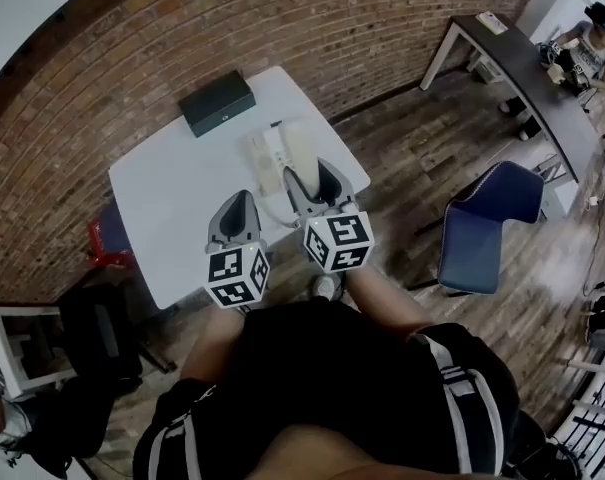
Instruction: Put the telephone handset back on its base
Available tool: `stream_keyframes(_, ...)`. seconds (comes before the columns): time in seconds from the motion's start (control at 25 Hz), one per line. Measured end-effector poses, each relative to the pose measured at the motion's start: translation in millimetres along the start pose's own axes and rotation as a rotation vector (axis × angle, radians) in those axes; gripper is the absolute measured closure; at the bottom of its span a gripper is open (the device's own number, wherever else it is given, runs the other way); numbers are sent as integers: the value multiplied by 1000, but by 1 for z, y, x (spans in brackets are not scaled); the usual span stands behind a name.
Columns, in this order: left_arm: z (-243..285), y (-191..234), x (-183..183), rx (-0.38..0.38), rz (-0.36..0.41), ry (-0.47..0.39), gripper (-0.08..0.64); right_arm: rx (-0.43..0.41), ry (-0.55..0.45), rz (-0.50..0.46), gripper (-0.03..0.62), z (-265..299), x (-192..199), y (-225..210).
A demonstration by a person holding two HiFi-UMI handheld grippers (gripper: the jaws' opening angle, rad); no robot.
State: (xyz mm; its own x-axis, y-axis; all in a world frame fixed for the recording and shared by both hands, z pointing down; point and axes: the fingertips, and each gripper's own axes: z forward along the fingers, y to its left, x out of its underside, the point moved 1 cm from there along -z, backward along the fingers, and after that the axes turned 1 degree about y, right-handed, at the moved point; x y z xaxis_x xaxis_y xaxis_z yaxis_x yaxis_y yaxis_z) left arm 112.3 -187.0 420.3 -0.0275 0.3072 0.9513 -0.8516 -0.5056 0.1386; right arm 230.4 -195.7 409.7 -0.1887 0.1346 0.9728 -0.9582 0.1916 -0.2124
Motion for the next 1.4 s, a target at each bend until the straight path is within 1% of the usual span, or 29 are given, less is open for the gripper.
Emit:
stream_keyframes(0.16,11,9,1,-31,-8,17,565,-21,21,6,393,19,1,-8)
stream_keyframes(0.36,25,35,2,-43,-12,20,565,-21,37,19,393,45,12,-6)
stream_keyframes(0.68,39,61,-12,-47,-48,-10,565,-4,117,44,393,85,37,-11)
stream_keyframes(0.8,39,69,-15,-53,-59,-18,565,7,163,50,393,99,48,-9)
stream_keyframes(1.0,41,84,-13,-81,-65,-12,565,61,268,-8,393,127,78,-13)
stream_keyframes(1.2,38,99,-11,-125,-75,-8,565,62,359,-33,393,151,112,-15)
stream_keyframes(1.4,35,112,-7,-167,-79,3,565,64,422,-34,393,172,137,-15)
